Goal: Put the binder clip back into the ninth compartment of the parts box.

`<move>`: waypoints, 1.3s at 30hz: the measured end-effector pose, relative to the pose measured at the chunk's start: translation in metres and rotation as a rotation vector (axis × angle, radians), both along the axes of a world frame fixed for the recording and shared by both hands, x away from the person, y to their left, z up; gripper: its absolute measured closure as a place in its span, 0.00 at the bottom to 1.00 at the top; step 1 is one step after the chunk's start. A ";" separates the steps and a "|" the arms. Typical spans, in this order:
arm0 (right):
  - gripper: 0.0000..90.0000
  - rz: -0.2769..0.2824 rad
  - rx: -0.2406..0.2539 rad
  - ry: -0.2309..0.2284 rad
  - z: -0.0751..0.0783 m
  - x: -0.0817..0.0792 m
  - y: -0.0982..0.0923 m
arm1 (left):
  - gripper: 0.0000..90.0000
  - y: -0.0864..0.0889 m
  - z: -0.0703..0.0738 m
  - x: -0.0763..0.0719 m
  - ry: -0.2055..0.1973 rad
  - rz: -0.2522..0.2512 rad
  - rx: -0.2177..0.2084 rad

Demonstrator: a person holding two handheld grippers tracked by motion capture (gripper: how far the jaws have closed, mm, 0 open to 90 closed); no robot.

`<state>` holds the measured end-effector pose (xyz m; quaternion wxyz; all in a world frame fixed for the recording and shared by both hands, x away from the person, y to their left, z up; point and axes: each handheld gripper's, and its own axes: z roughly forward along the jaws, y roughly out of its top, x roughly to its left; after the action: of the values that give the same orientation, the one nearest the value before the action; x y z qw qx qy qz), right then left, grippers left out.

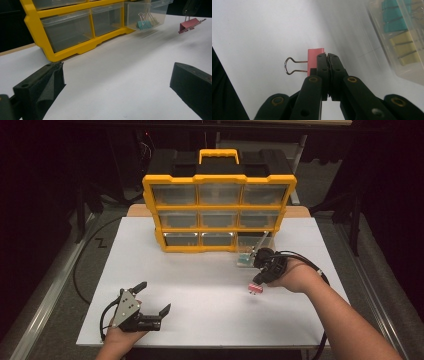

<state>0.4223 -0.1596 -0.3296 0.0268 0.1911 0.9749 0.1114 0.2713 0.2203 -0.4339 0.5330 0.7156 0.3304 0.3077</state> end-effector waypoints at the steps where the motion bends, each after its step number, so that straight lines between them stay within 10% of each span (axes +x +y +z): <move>1: 1.00 0.000 0.001 0.000 0.001 0.000 -0.001 | 0.00 0.000 0.000 0.000 0.000 0.000 0.000; 39: 1.00 0.003 0.003 0.004 0.042 0.013 -0.015 | 0.00 0.001 0.000 -0.001 -0.002 0.009 -0.009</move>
<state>0.4348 -0.1749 -0.2873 0.0245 0.1900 0.9750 0.1128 0.2703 0.2208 -0.4339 0.5351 0.7114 0.3345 0.3093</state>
